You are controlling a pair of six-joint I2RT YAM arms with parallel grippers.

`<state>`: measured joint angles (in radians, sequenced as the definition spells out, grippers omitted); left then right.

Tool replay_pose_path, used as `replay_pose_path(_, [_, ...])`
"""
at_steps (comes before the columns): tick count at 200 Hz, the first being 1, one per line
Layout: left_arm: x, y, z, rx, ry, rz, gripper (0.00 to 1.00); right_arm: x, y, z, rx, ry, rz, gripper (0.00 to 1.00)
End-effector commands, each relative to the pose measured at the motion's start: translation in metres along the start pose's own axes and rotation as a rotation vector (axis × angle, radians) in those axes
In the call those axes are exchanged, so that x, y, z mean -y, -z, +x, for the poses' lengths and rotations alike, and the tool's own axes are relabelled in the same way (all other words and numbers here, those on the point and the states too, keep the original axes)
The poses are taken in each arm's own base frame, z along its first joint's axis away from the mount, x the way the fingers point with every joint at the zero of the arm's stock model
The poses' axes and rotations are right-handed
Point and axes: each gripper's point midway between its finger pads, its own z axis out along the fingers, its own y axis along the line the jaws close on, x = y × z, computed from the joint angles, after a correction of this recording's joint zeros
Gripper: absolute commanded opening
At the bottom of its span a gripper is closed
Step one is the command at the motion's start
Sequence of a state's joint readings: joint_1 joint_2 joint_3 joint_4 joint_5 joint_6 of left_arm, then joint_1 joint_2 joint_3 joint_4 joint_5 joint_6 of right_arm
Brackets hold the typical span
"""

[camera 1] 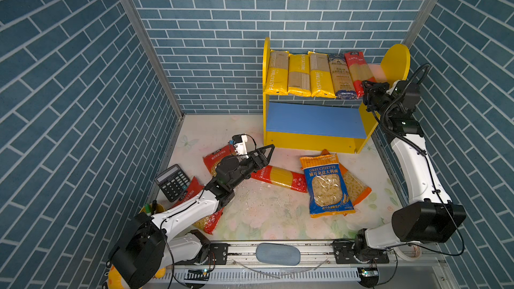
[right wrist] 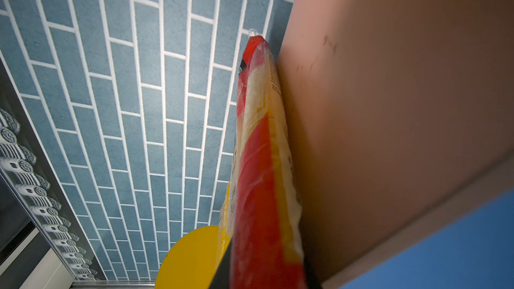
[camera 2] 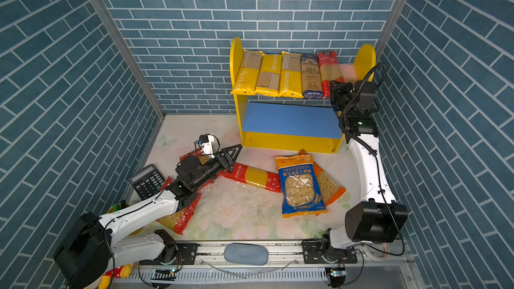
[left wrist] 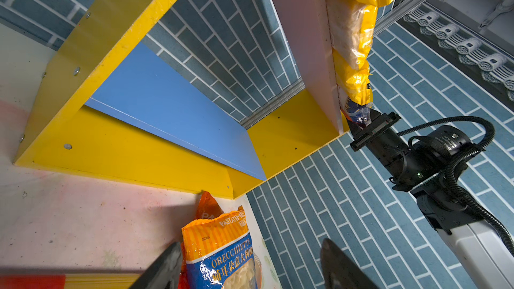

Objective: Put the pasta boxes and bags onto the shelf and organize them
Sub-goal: 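Stand the red spaghetti pack beside the brown pack and open the right gripper, then lower the right gripper from the shelf to the second red spaghetti pack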

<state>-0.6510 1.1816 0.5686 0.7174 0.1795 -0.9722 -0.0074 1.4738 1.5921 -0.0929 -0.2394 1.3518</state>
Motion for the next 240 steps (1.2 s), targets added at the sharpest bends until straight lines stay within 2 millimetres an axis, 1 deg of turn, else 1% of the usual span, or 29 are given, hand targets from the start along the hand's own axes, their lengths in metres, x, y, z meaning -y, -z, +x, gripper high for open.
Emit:
replay_pose_path(1, [0.007,0.006,-0.001,0.012,-0.017,0.025,0.78,-0.053,0.023,0.006,-0.01,0.022,-0.158,0.4])
replay_pose_path(7, [0.006,0.007,-0.001,0.012,-0.017,0.023,0.78,-0.053,0.025,0.007,-0.009,0.023,-0.156,0.48])
replay_pose_path(20, [0.005,0.008,-0.001,0.013,-0.021,0.016,0.78,-0.051,0.03,0.008,-0.016,0.035,-0.142,0.59])
replay_pose_path(38, [0.003,0.009,0.0,0.016,-0.023,0.012,0.78,-0.046,0.037,0.011,-0.02,0.042,-0.125,0.64])
replay_pose_path(48, [0.002,0.009,0.0,0.015,-0.022,0.012,0.78,-0.04,0.04,0.012,-0.022,0.039,-0.114,0.64])
replay_pose_path(66, [0.0,0.01,0.002,0.014,-0.019,0.011,0.78,-0.035,0.047,0.015,-0.034,0.044,-0.107,0.65])
replay_pose_path(105, [-0.004,0.01,0.006,0.003,-0.025,0.002,0.78,-0.01,0.054,0.023,-0.076,0.067,-0.047,0.66])
replay_pose_path(142, [-0.006,0.008,0.008,-0.005,-0.029,0.002,0.78,0.003,0.059,0.037,-0.135,0.097,-0.051,0.64])
replay_pose_path(162, [-0.011,0.009,0.01,-0.008,-0.035,-0.016,0.78,0.009,0.072,0.046,-0.154,0.124,-0.059,0.64])
replay_pose_path(167, [-0.013,0.009,0.011,-0.01,-0.033,-0.02,0.78,0.014,0.075,0.048,-0.154,0.135,-0.043,0.64])
replay_pose_path(183, [-0.015,0.008,0.014,-0.021,-0.032,-0.024,0.78,0.017,0.092,0.052,-0.145,0.18,-0.031,0.64])
replay_pose_path(199, [-0.017,0.006,0.016,-0.031,-0.033,-0.028,0.78,0.017,0.105,0.057,-0.156,0.226,-0.021,0.64])
replay_pose_path(217, [-0.021,0.004,0.022,-0.059,-0.048,-0.05,0.77,0.02,0.115,0.075,-0.197,0.276,-0.027,0.64])
replay_pose_path(231, [-0.027,0.004,0.031,-0.095,-0.096,-0.103,0.77,0.025,0.12,0.104,-0.26,0.34,-0.042,0.61])
replay_pose_path(233, [-0.028,0.005,0.033,-0.102,-0.106,-0.113,0.77,0.025,0.12,0.105,-0.26,0.346,-0.039,0.6])
replay_pose_path(235, [-0.029,0.005,0.035,-0.107,-0.115,-0.12,0.77,0.027,0.122,0.113,-0.275,0.366,-0.037,0.6])
replay_pose_path(240, [-0.031,0.006,0.039,-0.122,-0.138,-0.145,0.77,0.032,0.123,0.124,-0.294,0.392,-0.027,0.59])
